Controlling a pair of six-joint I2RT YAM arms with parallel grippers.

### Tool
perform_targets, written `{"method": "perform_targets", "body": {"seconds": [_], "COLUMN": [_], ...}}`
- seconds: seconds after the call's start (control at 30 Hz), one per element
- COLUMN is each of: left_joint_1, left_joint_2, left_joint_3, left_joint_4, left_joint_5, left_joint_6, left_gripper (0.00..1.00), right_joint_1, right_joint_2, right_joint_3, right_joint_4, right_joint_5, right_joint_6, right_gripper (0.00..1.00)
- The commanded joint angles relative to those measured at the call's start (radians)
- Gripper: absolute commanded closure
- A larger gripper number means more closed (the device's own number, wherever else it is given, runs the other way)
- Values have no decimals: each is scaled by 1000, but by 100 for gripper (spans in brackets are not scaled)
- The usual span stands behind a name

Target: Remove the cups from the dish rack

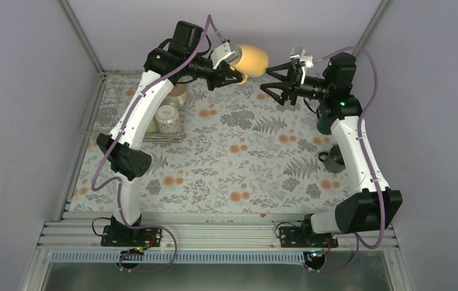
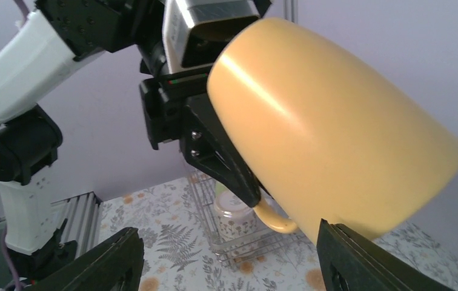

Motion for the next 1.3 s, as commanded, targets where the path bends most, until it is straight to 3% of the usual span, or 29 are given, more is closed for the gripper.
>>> {"method": "perform_targets", "body": {"seconds": [0.0,0.3,0.73,0.9,1.17,1.27], "left_joint_1": [-5,-9,-20,-22,-19,-19], "left_joint_2": [-65,-86,-35,-13,50,66], "left_joint_3": [12,-7,32,46,72,83], "left_joint_4": [35,30,8,-8,-60,-70], "left_joint_5": [39,84,255,297,397,407], "left_joint_6": [27,23,25,38,83,95], "left_gripper": [98,98,98,98,98,98], "right_joint_1": [6,-2,-4,-4,-3,-4], "right_joint_2": [-21,-4,94,113,67,62], "right_joint_3": [-12,-33,15,19,12,12], "right_joint_4": [-31,8,194,295,332,320], "right_joint_5": [79,126,-61,-134,-157,-163], "right_joint_6": [-45,-38,158,259,287,283], "right_gripper": [25,25,28,42,62,76]}}
